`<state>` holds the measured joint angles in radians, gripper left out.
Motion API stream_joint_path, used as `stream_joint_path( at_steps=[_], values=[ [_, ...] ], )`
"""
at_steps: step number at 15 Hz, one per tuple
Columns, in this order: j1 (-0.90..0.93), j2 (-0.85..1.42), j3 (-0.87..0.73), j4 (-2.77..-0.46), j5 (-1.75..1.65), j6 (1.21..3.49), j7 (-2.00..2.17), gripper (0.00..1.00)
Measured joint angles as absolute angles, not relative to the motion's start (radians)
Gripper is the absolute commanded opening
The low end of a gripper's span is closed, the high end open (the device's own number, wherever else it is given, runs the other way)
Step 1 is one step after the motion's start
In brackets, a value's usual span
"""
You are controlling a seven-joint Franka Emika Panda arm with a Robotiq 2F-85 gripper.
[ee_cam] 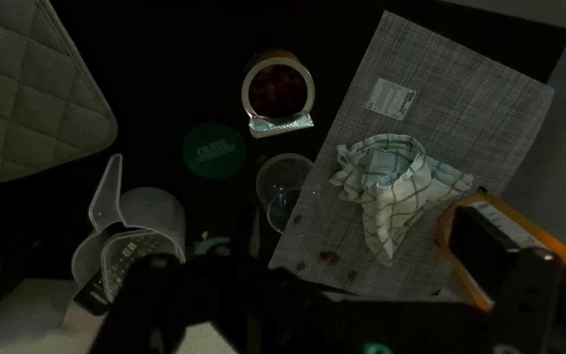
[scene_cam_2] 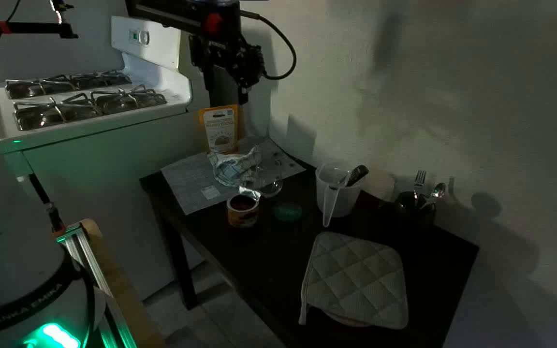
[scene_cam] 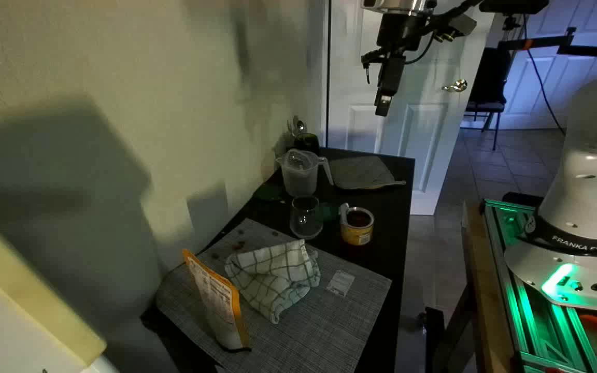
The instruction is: Move the orange packet to the right
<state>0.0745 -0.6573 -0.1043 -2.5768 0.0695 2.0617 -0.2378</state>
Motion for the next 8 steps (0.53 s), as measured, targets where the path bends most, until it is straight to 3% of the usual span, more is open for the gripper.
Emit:
stream_joint_path(
  at_steps=[8],
  values=[
    [0.070,-0.614,-0.026,-2.557,0.078,2.140,-0.060,1.00]
  ],
)
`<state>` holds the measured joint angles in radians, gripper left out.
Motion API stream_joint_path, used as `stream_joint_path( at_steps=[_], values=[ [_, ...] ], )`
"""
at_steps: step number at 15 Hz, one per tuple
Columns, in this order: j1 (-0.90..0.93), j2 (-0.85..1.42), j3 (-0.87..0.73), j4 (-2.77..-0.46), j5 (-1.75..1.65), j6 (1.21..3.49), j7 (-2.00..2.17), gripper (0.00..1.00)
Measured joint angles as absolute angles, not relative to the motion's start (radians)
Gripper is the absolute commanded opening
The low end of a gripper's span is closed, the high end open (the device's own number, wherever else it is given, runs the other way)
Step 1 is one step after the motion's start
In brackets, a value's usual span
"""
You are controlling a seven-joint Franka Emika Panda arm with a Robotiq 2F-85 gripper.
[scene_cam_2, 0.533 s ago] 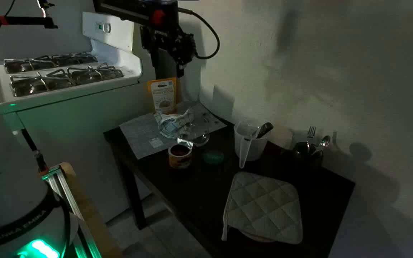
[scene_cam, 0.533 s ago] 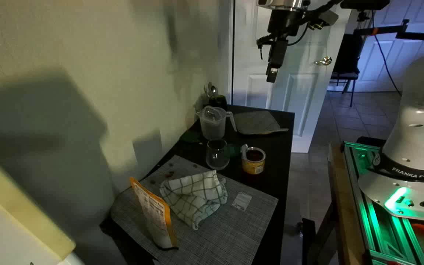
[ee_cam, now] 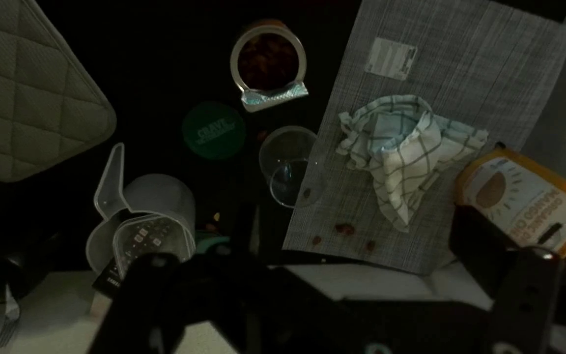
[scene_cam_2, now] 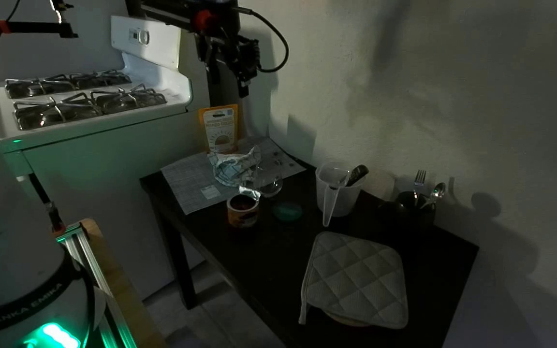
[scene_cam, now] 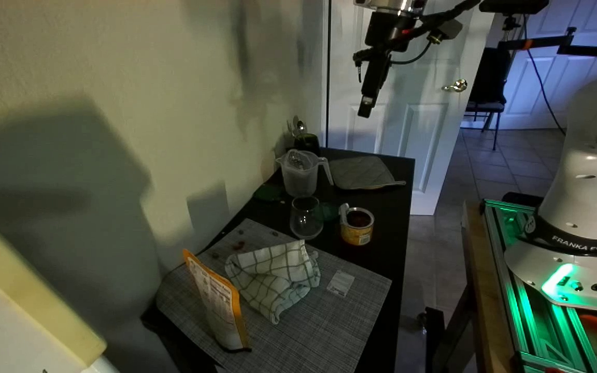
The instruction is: Move the orange packet to the right
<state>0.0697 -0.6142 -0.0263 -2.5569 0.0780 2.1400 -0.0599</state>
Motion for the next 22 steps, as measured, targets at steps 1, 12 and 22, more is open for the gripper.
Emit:
stream_joint_path(
  at_steps=[1,12,22],
  values=[
    [0.069,-0.591,0.005,-2.549,0.083,2.178,0.007,1.00],
    [0.107,-0.154,0.268,-2.343,0.103,2.448,0.473,1.00],
    [0.126,0.044,0.286,-2.190,0.007,2.385,0.805,1.00]
  ],
)
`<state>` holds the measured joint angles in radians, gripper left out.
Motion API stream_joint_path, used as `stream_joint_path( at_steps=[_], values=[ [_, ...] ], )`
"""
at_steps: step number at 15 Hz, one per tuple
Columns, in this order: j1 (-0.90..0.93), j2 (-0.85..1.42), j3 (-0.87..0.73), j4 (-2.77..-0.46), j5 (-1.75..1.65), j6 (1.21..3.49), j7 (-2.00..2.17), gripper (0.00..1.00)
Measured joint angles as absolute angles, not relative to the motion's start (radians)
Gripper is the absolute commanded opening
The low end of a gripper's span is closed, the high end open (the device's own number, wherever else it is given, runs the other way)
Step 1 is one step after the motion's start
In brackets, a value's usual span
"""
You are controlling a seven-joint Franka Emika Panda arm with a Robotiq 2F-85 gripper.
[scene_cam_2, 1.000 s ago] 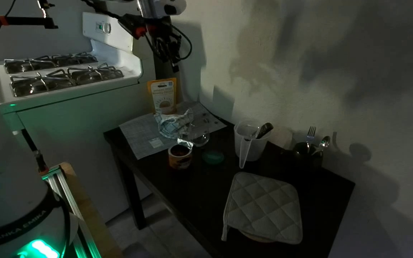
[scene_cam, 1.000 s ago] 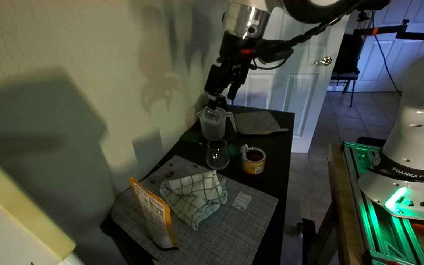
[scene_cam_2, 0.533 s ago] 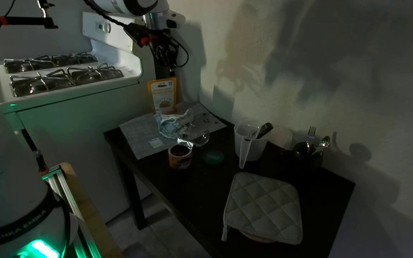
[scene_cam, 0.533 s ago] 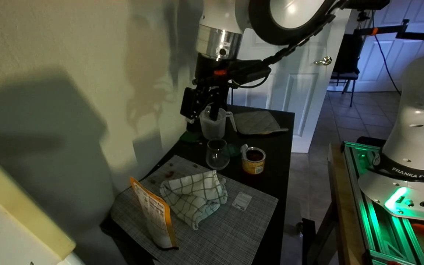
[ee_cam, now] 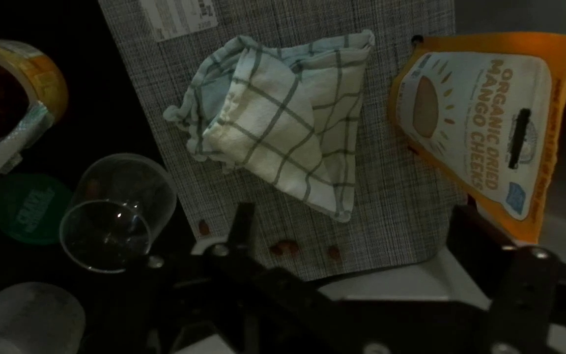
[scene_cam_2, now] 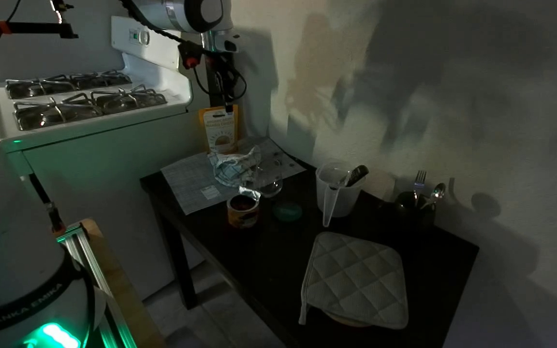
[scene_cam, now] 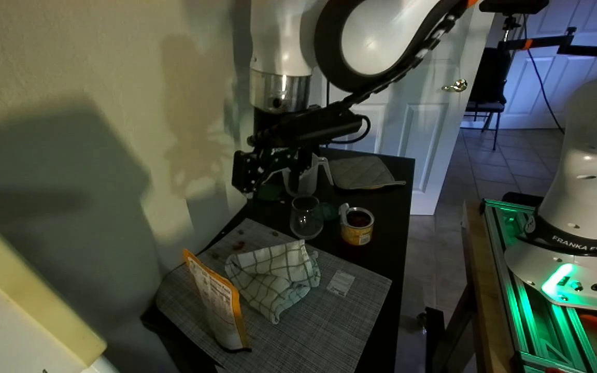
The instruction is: Move the orange packet to the right
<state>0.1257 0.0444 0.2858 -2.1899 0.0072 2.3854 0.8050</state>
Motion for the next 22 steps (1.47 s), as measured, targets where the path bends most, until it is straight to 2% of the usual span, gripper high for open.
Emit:
stream_joint_path(
  at_steps=[8,9,10,13,18,20,22],
  values=[
    [0.326,0.309,0.244,-1.894,-0.057,2.267,0.904,1.00],
    [0.344,0.330,0.233,-1.868,-0.063,2.265,0.906,0.91],
    [0.359,0.351,0.220,-1.845,-0.068,2.264,0.909,0.74],
    [0.390,0.413,0.180,-1.788,-0.081,2.264,0.923,0.48],
    [0.422,0.497,0.138,-1.714,-0.091,2.264,0.981,0.11],
    [0.433,0.516,0.129,-1.691,-0.091,2.264,0.997,0.00],
    [0.444,0.525,0.123,-1.675,-0.092,2.264,1.008,0.00]
  ],
)
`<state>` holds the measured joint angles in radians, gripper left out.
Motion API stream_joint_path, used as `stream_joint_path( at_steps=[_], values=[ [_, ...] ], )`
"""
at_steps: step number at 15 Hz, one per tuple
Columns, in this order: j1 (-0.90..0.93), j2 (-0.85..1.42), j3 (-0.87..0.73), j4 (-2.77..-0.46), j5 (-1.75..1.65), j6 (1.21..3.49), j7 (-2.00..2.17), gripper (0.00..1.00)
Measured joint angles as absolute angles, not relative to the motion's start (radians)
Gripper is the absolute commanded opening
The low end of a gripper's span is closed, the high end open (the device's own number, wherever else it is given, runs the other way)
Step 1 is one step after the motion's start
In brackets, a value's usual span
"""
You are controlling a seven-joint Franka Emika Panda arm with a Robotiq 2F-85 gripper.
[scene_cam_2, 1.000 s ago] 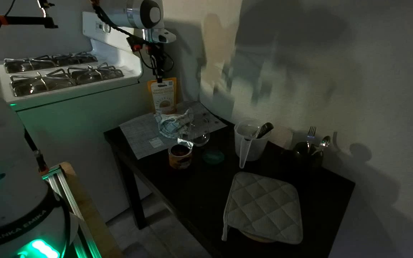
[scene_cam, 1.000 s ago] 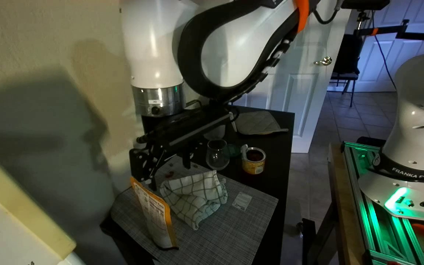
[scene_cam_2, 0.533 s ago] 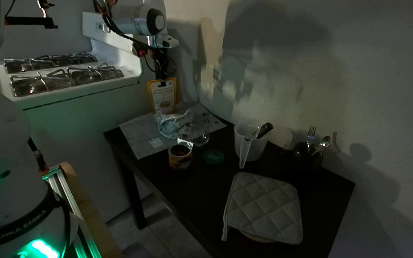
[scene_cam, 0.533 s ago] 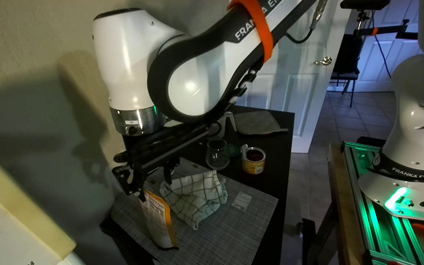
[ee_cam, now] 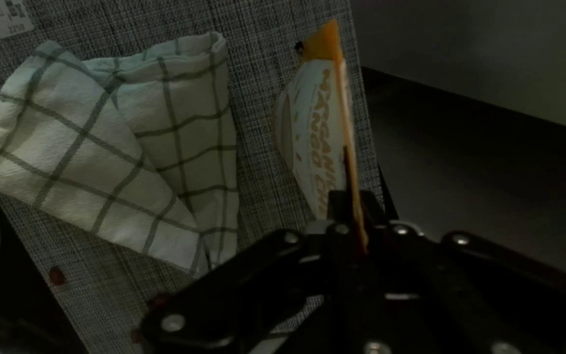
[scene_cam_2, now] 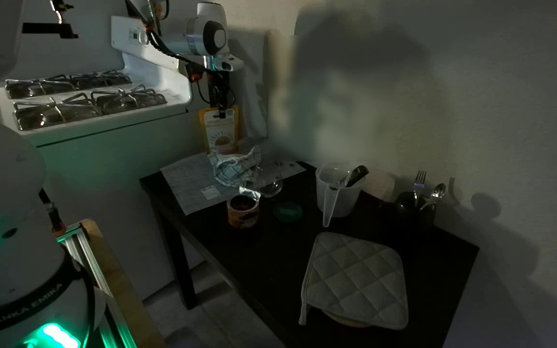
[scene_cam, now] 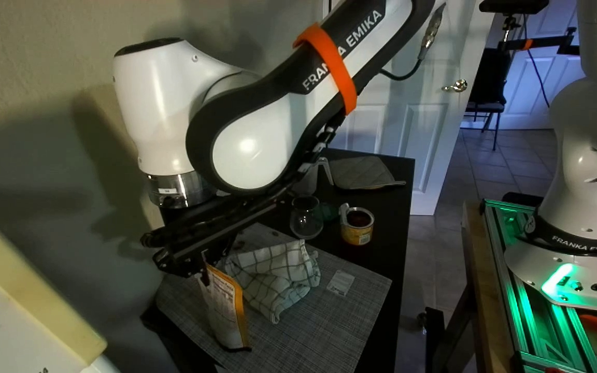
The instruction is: Move the orange packet to the right
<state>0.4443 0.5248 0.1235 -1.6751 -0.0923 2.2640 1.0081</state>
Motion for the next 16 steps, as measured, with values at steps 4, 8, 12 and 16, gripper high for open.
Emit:
stream_joint_path(
  at_steps=[4,8,12,16],
  values=[
    [0.466,0.525,0.115,-1.648,-0.103,2.207,1.044,0.01],
    [0.474,0.477,0.109,-1.649,-0.123,2.140,1.094,0.01],
    [0.461,0.282,0.090,-1.765,-0.160,2.174,1.200,0.01],
    [0.398,0.049,0.091,-1.934,-0.180,2.174,1.292,0.01]
  ],
)
